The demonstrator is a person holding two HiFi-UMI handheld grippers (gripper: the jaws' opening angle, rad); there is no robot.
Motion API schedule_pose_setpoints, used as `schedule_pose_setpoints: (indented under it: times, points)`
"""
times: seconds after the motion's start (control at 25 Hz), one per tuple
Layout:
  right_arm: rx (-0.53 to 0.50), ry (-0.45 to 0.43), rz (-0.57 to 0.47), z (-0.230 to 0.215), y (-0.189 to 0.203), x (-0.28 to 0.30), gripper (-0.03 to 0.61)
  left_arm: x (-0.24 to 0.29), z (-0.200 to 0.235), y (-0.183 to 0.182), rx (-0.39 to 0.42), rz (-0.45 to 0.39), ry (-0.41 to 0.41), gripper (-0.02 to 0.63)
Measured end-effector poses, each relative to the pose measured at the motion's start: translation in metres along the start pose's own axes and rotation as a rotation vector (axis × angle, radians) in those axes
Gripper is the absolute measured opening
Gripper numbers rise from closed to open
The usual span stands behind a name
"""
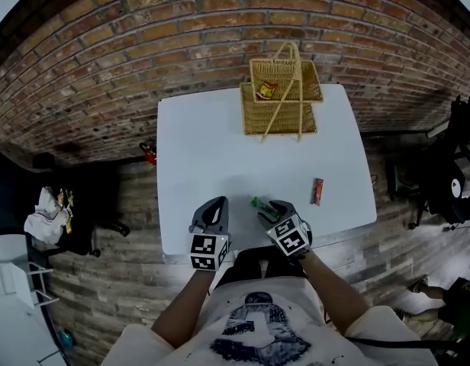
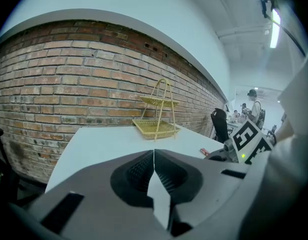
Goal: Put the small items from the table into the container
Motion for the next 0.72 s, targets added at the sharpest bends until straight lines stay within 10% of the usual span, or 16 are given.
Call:
schedule_pose_setpoints:
  times: [0.72]
  points:
    - [0.015,0.055,0.047,-0.0060,0.0045,0.0013,0.075,0.0045,0.0045,-0.0074,0.012,-0.007,0.032,0.048]
Point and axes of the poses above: the fingertips, and each gripper's own axes: x forward along the fingers, z to its left, y out of its underside, the point moved 6 cm from there along -x, backward along the fingers, and after that the axes turned 7 degrees about z, right-handed, at the moved point
